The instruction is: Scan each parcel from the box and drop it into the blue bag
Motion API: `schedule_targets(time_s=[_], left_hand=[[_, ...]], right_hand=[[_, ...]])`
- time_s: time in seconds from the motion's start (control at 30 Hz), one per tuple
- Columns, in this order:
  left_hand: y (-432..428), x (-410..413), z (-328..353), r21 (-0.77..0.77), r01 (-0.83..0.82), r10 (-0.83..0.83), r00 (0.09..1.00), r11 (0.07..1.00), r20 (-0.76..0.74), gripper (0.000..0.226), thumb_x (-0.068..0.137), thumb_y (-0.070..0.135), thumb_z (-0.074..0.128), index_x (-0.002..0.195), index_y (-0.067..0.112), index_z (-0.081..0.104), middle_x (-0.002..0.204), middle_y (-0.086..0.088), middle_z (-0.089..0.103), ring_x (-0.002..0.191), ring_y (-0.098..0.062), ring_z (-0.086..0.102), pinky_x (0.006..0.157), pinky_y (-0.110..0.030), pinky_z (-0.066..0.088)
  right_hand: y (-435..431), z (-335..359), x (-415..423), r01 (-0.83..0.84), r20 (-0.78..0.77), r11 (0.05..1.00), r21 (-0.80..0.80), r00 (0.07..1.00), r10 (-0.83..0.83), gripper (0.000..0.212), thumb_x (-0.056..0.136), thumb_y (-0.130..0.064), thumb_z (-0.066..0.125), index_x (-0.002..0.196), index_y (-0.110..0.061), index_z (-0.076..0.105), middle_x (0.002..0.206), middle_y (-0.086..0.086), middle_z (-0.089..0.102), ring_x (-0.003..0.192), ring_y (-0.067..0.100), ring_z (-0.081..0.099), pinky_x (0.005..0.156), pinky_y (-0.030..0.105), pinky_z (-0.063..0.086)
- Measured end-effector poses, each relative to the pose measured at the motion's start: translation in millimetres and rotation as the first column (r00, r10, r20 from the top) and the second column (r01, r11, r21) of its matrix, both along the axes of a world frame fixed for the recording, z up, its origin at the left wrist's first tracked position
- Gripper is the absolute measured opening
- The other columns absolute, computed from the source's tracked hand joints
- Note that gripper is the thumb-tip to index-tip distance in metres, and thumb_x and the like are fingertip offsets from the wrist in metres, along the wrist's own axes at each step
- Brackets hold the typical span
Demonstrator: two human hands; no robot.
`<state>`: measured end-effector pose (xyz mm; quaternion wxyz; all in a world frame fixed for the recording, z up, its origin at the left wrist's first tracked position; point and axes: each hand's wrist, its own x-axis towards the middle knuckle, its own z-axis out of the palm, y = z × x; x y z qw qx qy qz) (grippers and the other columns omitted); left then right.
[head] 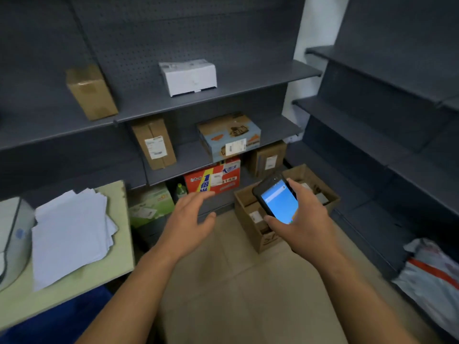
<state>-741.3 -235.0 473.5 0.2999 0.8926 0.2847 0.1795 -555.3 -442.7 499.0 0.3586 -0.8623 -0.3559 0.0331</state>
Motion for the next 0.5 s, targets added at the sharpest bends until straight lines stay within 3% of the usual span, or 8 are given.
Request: schedule_targets(time_s=[0.2, 0.37, 0.5], left_hand=[[-18.5, 52.1, -7.8, -0.011, 0.082, -0.082, 0.996, 0.997, -0.027, 0.045, 0.098, 0.034, 0.064, 0.140, 0.040, 0.052, 0.136, 0.020, 0.049, 0.132, -0.007, 0.043, 0.107, -0.032, 0.036], [-24.7, 94.8, -27.6, -0.049, 0.182, -0.184, 0.982, 0.982, -0.047, 0.046, 0.096, 0.027, 0.067, 0.140, 0.035, 0.056, 0.130, 0.021, 0.050, 0.128, -0.007, 0.044, 0.103, -0.030, 0.036], [-10.7, 132.7, -49.1, -0.099, 0.232, -0.240, 0.968, 0.968, -0.072, 0.047, 0.094, 0.026, 0.069, 0.139, 0.036, 0.056, 0.131, 0.019, 0.051, 0.128, -0.007, 0.046, 0.104, -0.030, 0.039]], right_hand=[[-53.5, -26.1, 28.6, 0.184, -0.078, 0.983, 0.003, 0.980, -0.183, 0.095, 0.066, -0.069, 0.070, 0.146, -0.040, 0.028, 0.139, -0.016, 0.046, 0.120, 0.005, 0.044, 0.089, 0.024, 0.038], [-71.0, -48.8, 45.6, 0.259, -0.171, 0.964, -0.056, 0.949, -0.264, 0.093, 0.066, -0.066, 0.071, 0.146, -0.036, 0.033, 0.138, -0.013, 0.050, 0.121, 0.011, 0.048, 0.096, 0.037, 0.049], [-65.4, -63.2, 65.4, 0.311, -0.186, 0.945, -0.098, 0.928, -0.324, 0.089, 0.068, -0.057, 0.077, 0.143, -0.035, 0.036, 0.131, -0.012, 0.053, 0.109, 0.007, 0.047, 0.080, 0.023, 0.042]])
